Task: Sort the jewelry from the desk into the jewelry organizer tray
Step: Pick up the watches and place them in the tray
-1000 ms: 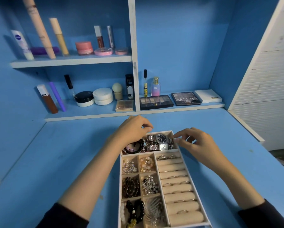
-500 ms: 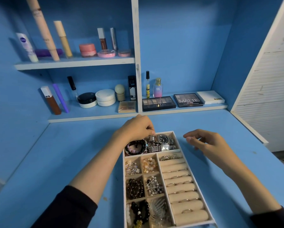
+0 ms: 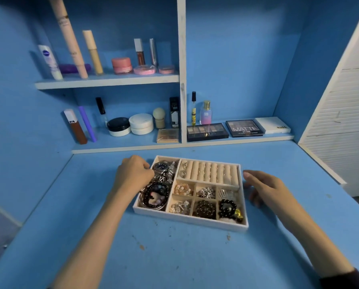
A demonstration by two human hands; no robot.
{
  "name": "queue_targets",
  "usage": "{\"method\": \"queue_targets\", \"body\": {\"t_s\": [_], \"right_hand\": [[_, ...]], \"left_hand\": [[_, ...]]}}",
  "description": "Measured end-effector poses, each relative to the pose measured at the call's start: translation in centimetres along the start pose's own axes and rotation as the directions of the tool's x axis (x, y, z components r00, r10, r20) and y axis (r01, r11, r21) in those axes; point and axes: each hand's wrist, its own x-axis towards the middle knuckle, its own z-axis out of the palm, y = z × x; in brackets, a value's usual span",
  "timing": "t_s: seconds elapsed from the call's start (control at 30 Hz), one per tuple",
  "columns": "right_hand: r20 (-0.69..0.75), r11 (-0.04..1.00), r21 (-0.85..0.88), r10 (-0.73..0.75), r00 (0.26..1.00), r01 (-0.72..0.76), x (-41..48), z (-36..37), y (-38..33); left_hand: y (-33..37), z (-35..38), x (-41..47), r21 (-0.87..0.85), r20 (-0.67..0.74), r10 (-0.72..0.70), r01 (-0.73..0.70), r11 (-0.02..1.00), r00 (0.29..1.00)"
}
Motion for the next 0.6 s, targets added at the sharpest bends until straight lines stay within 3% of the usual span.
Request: {"method": "queue_targets", "body": {"t_s": [0.23,0.6], "right_hand": [[-0.015,0.992,-0.125,0.000,1.000,-0.002,0.4,-0.1,-0.3],[-0.047,0.980,-0.201,-0.020,0.999,0.010,0.1,-0.6,0.3]], "left_hand": [[-0.6,0.5,-3.0,-0.214,0.056,-0.049,0.060,0.975,0.997],[-0.7,1.0,-5.5,-0.301,-0.010,-0.035,0.030,0.953,0.999]]}}
